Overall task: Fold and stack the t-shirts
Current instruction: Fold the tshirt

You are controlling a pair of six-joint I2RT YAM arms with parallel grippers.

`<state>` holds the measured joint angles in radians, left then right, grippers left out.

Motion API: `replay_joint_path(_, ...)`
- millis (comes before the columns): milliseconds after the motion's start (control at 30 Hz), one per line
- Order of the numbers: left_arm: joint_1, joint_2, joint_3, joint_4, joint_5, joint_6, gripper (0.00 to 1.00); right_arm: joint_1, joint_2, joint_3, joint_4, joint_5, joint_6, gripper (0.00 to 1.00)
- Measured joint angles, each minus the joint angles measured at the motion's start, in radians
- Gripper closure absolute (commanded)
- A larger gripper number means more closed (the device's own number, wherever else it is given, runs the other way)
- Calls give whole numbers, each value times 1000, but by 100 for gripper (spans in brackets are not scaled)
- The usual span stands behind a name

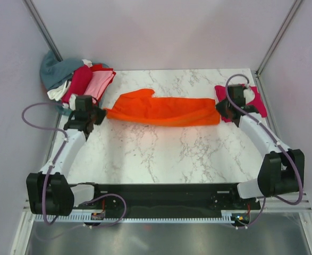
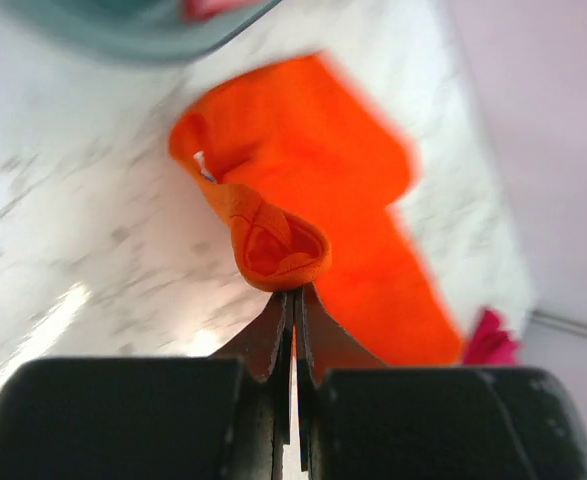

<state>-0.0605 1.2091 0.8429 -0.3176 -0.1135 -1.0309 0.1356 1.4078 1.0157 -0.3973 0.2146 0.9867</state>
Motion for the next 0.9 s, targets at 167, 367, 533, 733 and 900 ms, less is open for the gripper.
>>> replay_joint_path(167, 26, -63, 210, 14, -8, 4, 98, -9, -44, 208, 38, 2, -14, 100)
replay_joint_path(367, 27, -287, -39, 3, -2, 14, 98, -9, -274, -148, 84, -3, 5, 100)
replay_joint_path(533, 26, -343, -357, -58, 50, 15, 98, -9, -299, -541, 60, -30, 31, 100)
replay_joint_path(733, 27, -404, -552, -123, 101, 2, 98, -14, -426, -640, 68, -24, 48, 100)
replay_joint_path(900, 27, -460, -556, -122, 122, -2, 97, -14, -471, -657, 45, -14, 46, 100)
